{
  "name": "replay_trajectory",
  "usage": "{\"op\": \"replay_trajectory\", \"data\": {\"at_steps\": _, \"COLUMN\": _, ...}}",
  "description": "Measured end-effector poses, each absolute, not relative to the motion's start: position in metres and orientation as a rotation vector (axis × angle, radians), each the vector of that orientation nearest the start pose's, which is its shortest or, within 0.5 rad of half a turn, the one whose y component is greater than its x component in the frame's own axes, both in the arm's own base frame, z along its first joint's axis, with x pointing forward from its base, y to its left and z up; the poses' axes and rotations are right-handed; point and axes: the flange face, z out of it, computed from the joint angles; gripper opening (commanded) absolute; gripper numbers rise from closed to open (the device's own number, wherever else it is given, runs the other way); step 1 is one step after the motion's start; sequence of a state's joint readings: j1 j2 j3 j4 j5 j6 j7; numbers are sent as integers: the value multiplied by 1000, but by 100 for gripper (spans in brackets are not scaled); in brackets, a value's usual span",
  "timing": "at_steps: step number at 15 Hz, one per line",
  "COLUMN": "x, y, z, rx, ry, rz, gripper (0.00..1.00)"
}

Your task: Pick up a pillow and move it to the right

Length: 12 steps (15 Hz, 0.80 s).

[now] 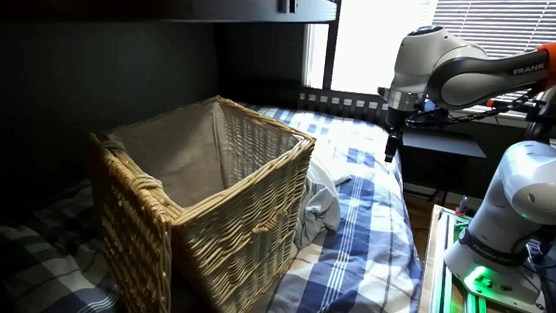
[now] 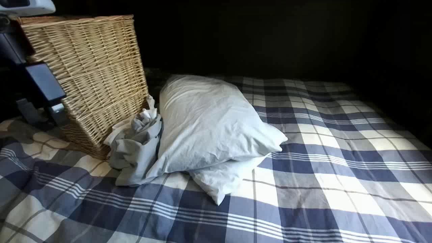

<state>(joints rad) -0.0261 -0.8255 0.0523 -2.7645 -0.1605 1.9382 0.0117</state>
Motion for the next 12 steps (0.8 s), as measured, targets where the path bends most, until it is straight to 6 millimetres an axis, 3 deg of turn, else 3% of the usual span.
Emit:
{"op": "replay_trajectory", "data": {"at_steps": 3, "x": 297, "y": -4, "z": 430, "rx": -3327, "ry": -95, "rz": 42, "gripper": 100}}
{"op": "replay_trajectory", "data": {"at_steps": 12, "x": 302, "y": -4, "z": 435, "rx": -3322, "ry": -109, "rz": 13, "gripper": 100}}
